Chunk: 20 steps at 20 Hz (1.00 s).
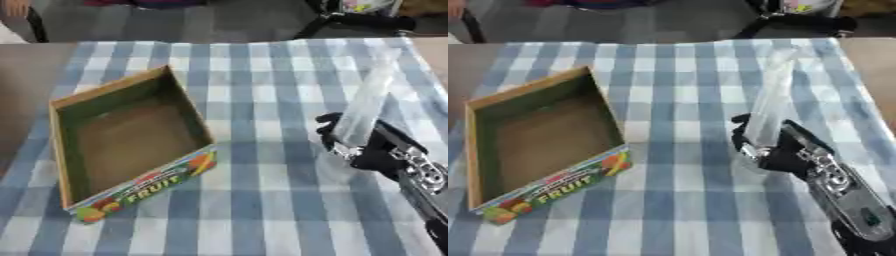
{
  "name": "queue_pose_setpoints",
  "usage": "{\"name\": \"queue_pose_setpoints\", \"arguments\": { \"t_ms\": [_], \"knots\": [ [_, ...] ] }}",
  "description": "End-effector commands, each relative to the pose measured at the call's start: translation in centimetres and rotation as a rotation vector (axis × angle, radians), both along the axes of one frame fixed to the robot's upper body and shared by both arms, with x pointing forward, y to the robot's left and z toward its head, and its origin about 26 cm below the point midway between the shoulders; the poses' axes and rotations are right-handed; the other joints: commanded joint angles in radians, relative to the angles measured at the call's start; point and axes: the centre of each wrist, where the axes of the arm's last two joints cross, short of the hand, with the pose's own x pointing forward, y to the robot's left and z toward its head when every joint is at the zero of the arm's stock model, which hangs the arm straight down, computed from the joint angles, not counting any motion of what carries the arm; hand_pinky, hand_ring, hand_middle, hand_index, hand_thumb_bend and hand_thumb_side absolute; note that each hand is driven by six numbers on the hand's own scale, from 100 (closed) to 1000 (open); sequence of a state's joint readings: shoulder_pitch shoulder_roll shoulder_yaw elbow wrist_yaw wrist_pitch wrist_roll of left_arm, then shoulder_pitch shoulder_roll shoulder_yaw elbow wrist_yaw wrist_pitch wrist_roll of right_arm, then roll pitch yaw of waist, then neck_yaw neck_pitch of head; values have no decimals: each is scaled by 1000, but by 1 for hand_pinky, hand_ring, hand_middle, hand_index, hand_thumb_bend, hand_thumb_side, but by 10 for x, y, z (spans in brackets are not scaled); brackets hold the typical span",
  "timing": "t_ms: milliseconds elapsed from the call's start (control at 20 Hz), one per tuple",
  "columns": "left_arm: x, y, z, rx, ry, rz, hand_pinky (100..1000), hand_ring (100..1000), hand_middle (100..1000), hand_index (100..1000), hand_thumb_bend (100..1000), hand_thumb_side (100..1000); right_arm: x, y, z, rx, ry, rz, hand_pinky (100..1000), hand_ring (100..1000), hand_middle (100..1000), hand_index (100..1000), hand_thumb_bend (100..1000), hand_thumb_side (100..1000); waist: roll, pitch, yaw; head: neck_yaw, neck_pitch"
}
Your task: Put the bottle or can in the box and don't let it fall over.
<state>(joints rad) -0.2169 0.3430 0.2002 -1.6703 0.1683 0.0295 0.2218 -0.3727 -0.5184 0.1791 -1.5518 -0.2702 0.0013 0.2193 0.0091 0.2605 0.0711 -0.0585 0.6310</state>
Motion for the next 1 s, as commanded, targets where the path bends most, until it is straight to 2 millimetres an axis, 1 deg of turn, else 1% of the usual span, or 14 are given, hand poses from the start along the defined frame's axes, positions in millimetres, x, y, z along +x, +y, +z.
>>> {"name": "queue_pose_setpoints", "arguments": {
  "t_ms": [50, 300, 550, 850, 1000],
  "knots": [
    [1, 2, 11, 23, -28, -9, 867, 528, 708, 773, 738, 546, 1, -1, 11, -2, -28, -2, 784, 811, 816, 349, 100, 178, 0, -16, 2, 2, -11],
    [0, 3, 11, 25, -28, -6, 867, 529, 709, 772, 736, 546, 0, 2, 25, 2, -56, -3, 785, 806, 811, 314, 100, 145, -3, -20, 1, 4, -10],
    [0, 3, 11, 27, -27, -5, 867, 529, 709, 772, 736, 546, -1, 6, 41, 10, -80, -9, 785, 801, 807, 303, 100, 135, -4, -21, 1, 6, -7],
    [0, 4, 11, 29, -25, -4, 867, 530, 710, 773, 735, 546, -1, 13, 60, 13, -108, -16, 784, 800, 800, 269, 100, 112, -5, -23, 0, 6, -5],
    [0, 4, 11, 30, -23, -5, 867, 530, 710, 773, 734, 546, 0, 19, 72, 23, -126, -2, 784, 799, 798, 267, 100, 101, -6, -24, 0, 6, -2]
  ]
}}
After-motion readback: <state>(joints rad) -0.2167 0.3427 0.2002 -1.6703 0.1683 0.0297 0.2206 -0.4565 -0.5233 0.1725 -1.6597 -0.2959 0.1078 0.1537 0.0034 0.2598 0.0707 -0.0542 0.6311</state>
